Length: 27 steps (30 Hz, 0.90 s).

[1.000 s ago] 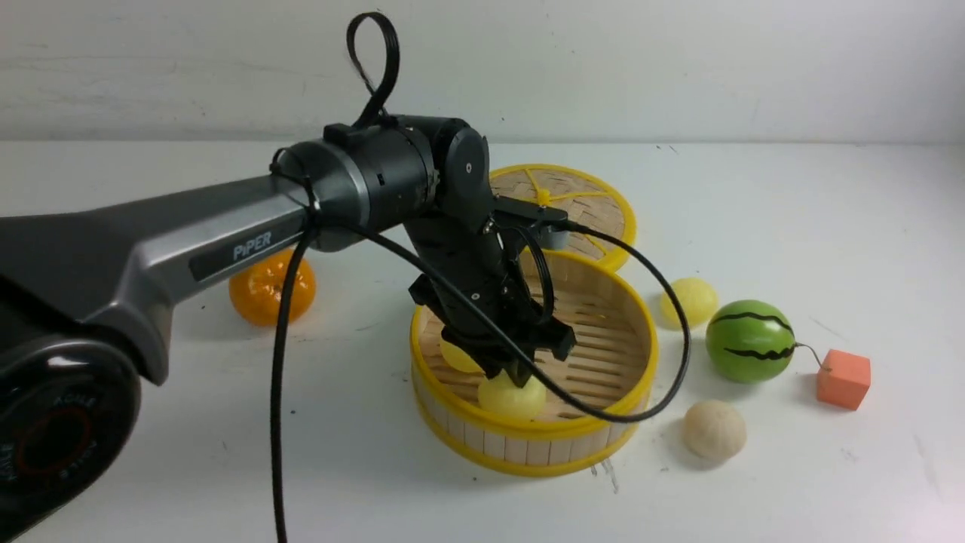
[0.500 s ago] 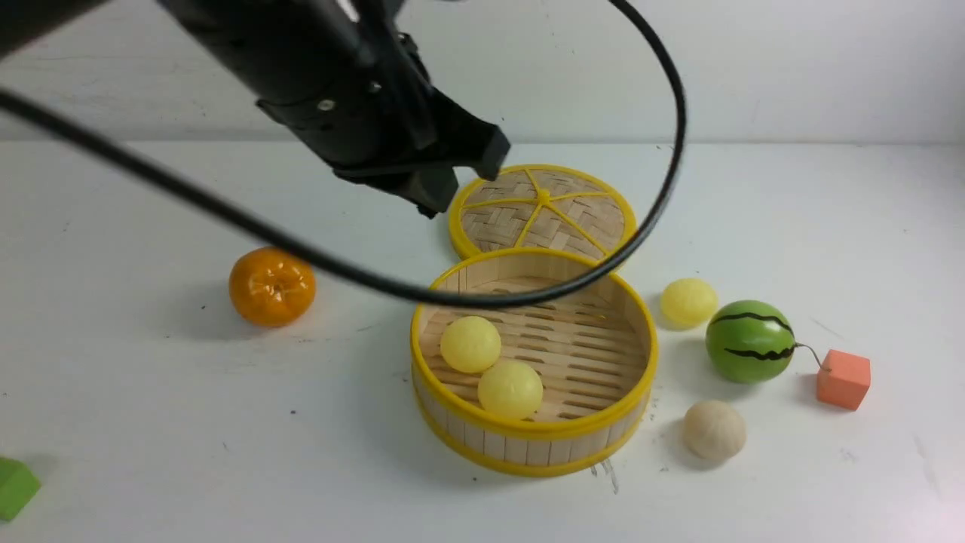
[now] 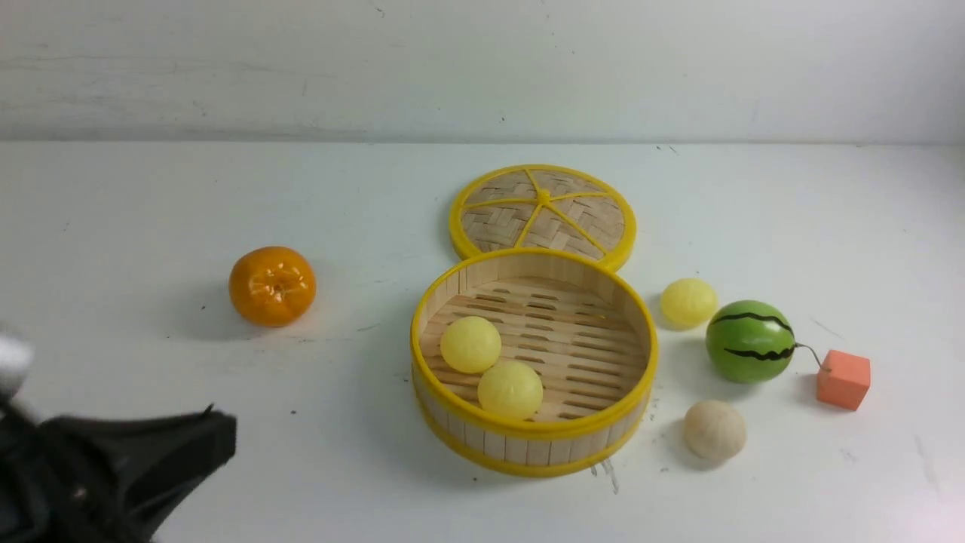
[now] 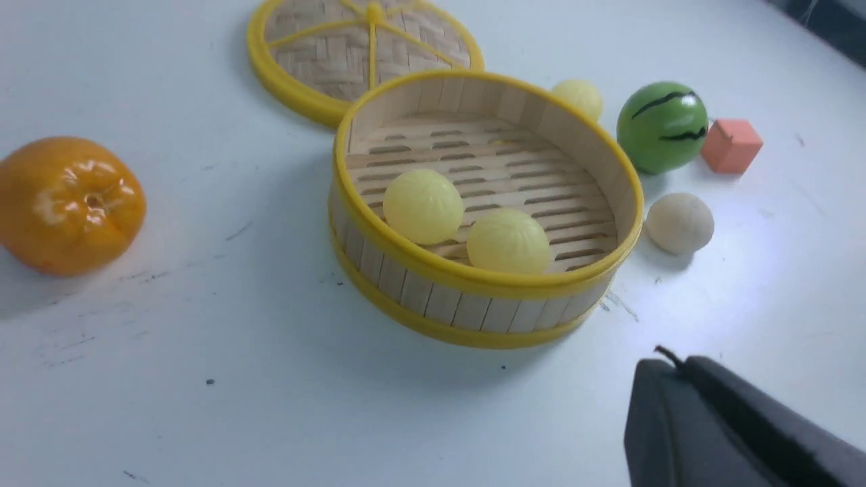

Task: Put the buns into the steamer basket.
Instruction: Use the right arm to grab a steamed stuffed bun

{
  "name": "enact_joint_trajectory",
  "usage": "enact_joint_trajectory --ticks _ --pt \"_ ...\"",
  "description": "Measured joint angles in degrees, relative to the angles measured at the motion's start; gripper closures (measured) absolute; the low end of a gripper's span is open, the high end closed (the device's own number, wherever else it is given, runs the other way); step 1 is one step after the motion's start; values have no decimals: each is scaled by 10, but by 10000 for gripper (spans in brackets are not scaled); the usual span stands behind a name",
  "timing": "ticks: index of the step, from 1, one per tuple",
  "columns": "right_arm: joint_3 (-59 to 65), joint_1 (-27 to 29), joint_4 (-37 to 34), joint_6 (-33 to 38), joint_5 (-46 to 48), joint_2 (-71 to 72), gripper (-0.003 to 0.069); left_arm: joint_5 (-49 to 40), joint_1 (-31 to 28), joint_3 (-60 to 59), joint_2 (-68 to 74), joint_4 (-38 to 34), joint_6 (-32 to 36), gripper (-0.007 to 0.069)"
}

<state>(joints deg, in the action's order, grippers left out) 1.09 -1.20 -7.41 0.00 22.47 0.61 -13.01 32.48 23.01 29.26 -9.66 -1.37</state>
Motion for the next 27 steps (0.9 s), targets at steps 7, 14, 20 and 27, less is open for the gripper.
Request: enact_joint_trajectory --ticks 7,14,20,27 --pt "0 0 0 0 0 0 420 95 0 -128 -142 -9 0 638" --pt "0 0 0 0 -2 0 420 85 0 -139 -149 -11 0 638" --pt "4 0 -88 -40 -31 0 420 65 0 -139 -149 -11 0 638" --pt "5 0 -266 -74 -149 0 420 57 0 -139 -149 -11 0 638"
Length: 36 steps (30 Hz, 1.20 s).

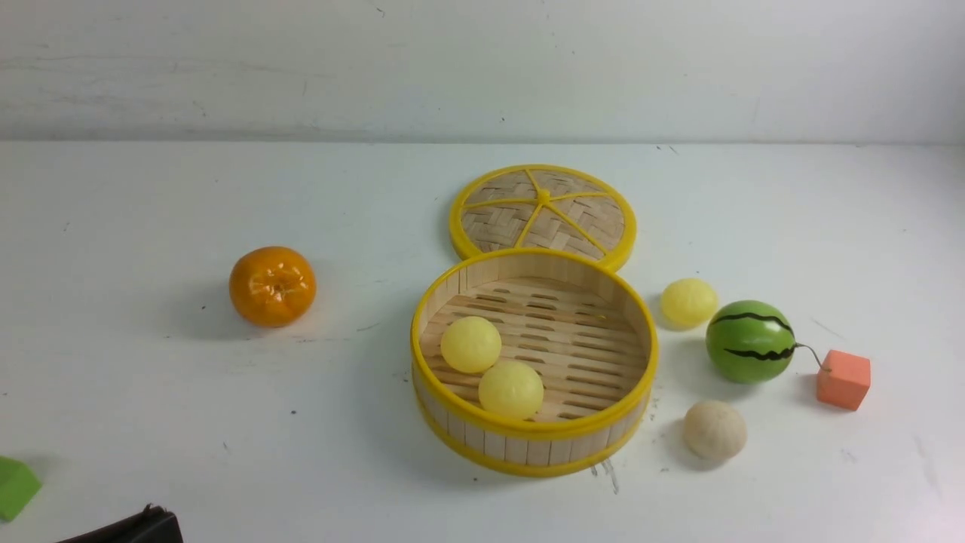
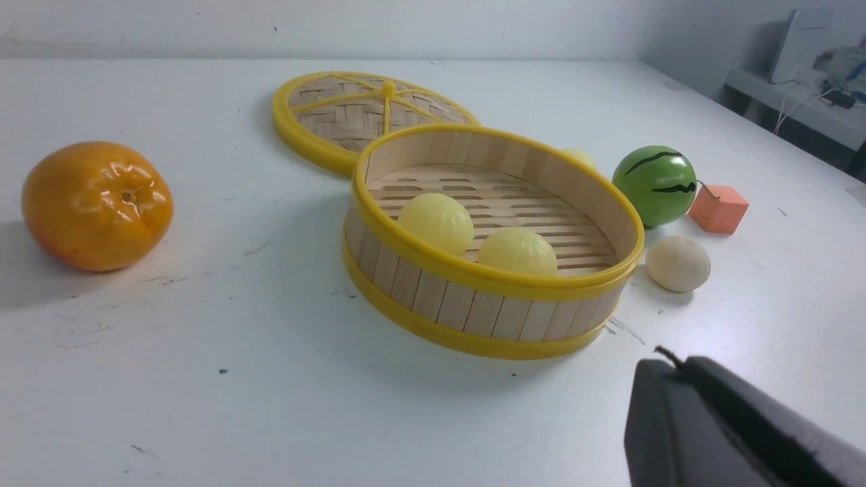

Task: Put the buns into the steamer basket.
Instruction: Use the right arm to grab a steamed stuffed bun

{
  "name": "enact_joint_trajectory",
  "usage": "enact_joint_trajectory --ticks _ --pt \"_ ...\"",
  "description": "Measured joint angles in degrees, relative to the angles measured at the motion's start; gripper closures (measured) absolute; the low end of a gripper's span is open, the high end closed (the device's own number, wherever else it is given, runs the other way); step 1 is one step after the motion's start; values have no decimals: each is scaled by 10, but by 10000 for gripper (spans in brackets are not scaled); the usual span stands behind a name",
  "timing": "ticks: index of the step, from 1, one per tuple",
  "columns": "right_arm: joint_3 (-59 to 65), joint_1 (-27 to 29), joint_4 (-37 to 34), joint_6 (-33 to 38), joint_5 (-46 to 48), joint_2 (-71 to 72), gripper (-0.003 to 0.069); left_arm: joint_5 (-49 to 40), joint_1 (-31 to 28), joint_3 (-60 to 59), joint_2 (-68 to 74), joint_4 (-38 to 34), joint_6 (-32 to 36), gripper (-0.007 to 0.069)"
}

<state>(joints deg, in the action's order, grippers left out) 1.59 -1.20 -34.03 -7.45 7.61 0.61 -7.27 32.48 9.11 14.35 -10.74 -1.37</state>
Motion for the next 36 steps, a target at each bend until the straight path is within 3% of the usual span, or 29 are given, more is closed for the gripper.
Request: enact_joint_trajectory --ticks 3,5,11,13,19,24,29,36 --pt "-30 0 -75 3 19 -7 420 0 0 0 0 0 0 638" --pt "-99 0 -85 39 106 -61 420 0 0 0 0 0 0 638" --pt "-323 0 -20 169 398 -347 420 -1 0 0 1 0 0 638" --pt "-378 0 12 179 455 -453 420 -1 0 0 1 0 0 638" --pt "-485 -7 46 171 486 -671 443 -1 0 0 1 0 0 638" --pt "-568 -89 79 159 457 -837 456 -1 0 0 1 0 0 636" --pt "-662 -139 175 103 444 -946 456 -1 0 0 1 0 0 631" --pt "-722 -142 238 56 432 -1006 430 -1 0 0 1 0 0 625"
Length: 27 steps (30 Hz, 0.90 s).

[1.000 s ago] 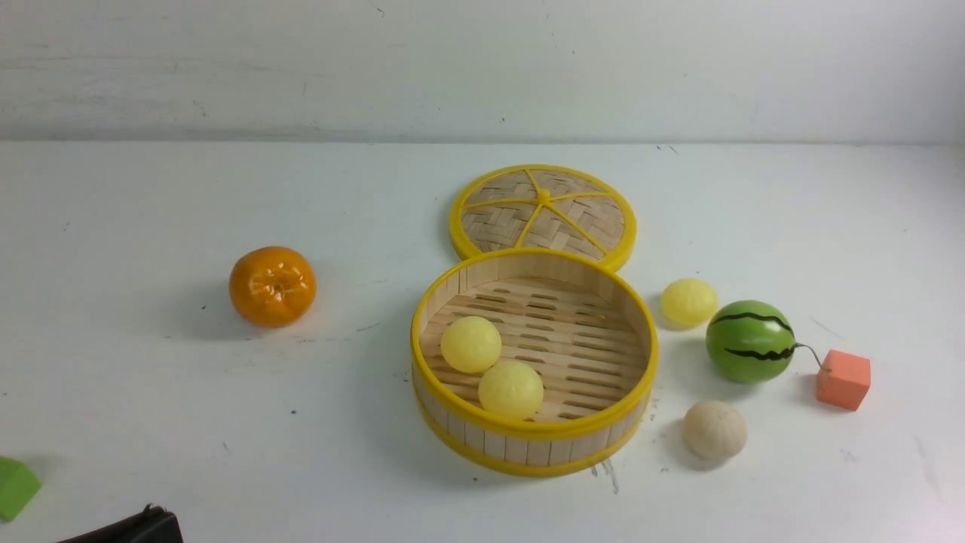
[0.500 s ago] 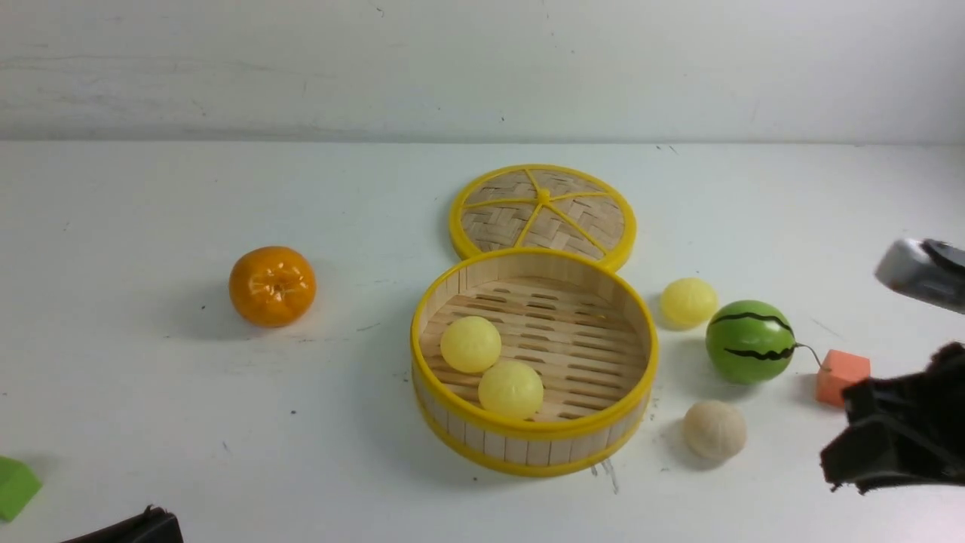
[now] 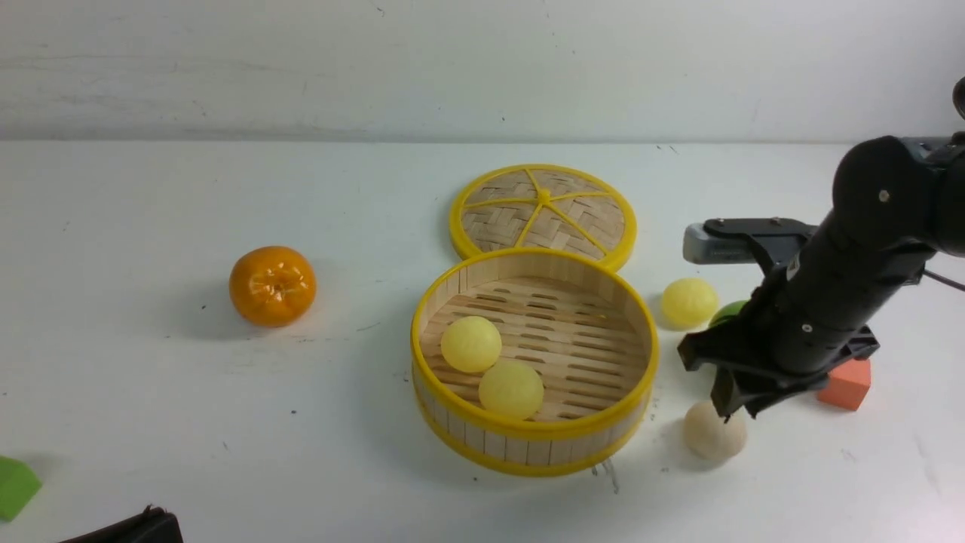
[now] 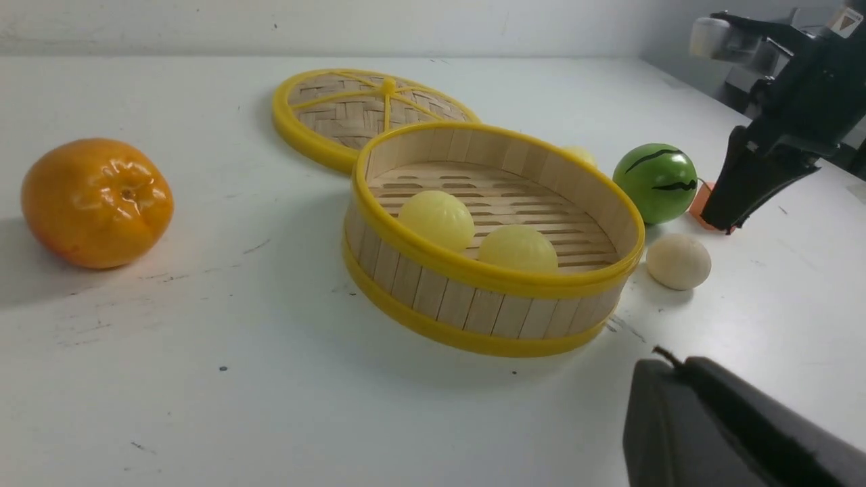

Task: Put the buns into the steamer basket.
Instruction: Use the right arm to grab a steamed stuffed bun

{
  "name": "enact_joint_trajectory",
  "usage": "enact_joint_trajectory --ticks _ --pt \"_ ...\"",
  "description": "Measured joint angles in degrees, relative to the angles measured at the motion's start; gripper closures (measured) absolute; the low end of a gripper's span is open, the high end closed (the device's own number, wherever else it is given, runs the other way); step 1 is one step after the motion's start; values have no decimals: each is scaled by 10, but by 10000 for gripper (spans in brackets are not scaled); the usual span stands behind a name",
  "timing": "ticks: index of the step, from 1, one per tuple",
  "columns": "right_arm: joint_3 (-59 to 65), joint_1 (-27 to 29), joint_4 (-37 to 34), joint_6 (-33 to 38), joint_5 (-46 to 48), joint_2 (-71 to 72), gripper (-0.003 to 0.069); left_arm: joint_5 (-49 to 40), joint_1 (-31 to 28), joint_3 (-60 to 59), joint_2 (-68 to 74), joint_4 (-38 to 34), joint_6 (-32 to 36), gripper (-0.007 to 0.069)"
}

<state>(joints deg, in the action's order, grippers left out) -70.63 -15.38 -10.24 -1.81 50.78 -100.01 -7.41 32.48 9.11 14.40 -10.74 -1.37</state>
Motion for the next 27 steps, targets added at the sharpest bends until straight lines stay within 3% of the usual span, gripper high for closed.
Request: enact_joint_trajectory --ticks 27 --pt "-4 0 16 -10 -62 -64 417 0 0 0 0 0 0 609"
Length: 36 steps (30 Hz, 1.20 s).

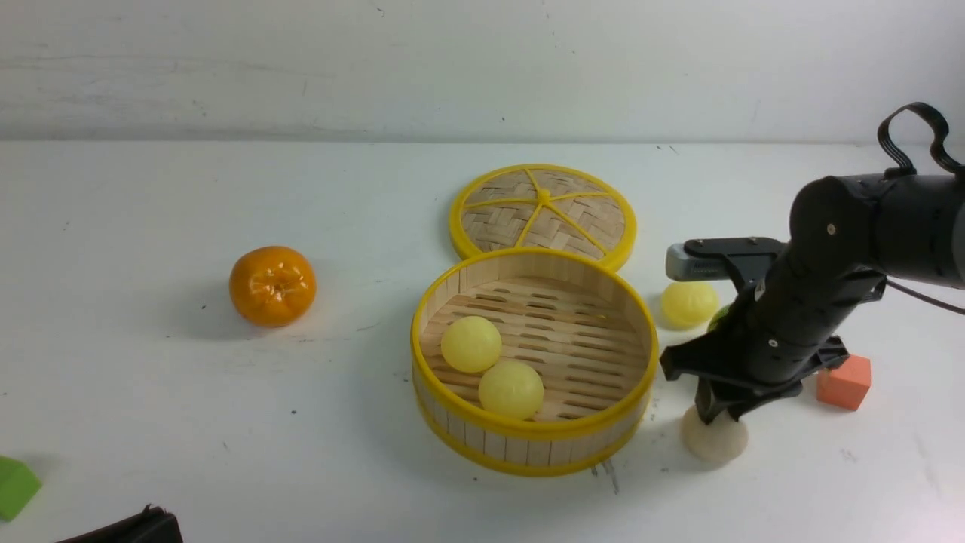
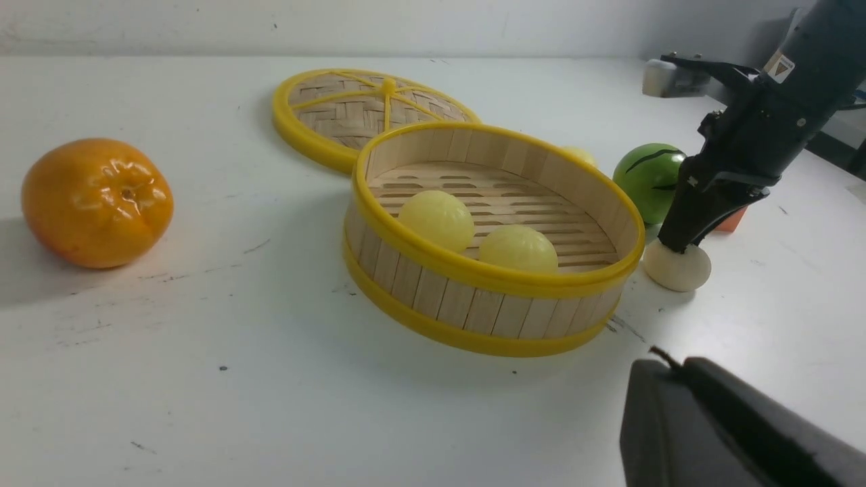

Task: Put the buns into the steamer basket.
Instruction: Use the right arm to grab a steamed stuffed bun, then use the right arm to put the steamed stuffed bun into the steamer

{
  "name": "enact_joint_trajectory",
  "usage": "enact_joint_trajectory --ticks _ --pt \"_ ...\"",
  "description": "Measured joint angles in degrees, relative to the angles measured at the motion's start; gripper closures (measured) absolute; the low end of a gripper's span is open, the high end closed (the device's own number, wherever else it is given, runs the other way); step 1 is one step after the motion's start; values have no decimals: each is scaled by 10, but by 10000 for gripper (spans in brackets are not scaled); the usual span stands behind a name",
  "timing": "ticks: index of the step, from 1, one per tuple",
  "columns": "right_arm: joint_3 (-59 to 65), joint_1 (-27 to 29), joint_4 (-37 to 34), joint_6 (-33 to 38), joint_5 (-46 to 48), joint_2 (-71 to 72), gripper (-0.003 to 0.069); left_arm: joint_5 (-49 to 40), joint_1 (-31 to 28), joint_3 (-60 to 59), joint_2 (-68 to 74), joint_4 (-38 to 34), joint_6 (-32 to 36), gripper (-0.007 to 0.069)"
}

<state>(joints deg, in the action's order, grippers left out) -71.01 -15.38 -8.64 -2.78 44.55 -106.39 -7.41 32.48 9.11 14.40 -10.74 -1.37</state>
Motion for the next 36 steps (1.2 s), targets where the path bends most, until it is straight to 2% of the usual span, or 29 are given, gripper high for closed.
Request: enact_joint_trajectory --ticks 5,7,8,11,16,23,26,33,36 --pt "0 0 0 0 4 0 491 0 0 0 0 0 0 608" --pt "0 0 0 1 7 0 547 0 0 0 0 0 0 608" --pt "0 0 0 6 9 0 609 0 0 0 0 0 0 608" --pt "0 0 0 10 14 2 658 0 0 0 0 0 0 608" --pt "0 -8 -8 15 36 48 656 0 0 0 0 0 0 608" --pt "-73 -72 -50 40 42 95 652 0 0 0 0 0 0 608" --pt "-124 -90 -54 41 36 45 652 0 0 0 0 0 0 608" --pt "-174 -92 -49 28 34 -52 631 0 0 0 0 0 0 608" --pt "-183 -92 -42 19 33 -82 564 0 0 0 0 0 0 608"
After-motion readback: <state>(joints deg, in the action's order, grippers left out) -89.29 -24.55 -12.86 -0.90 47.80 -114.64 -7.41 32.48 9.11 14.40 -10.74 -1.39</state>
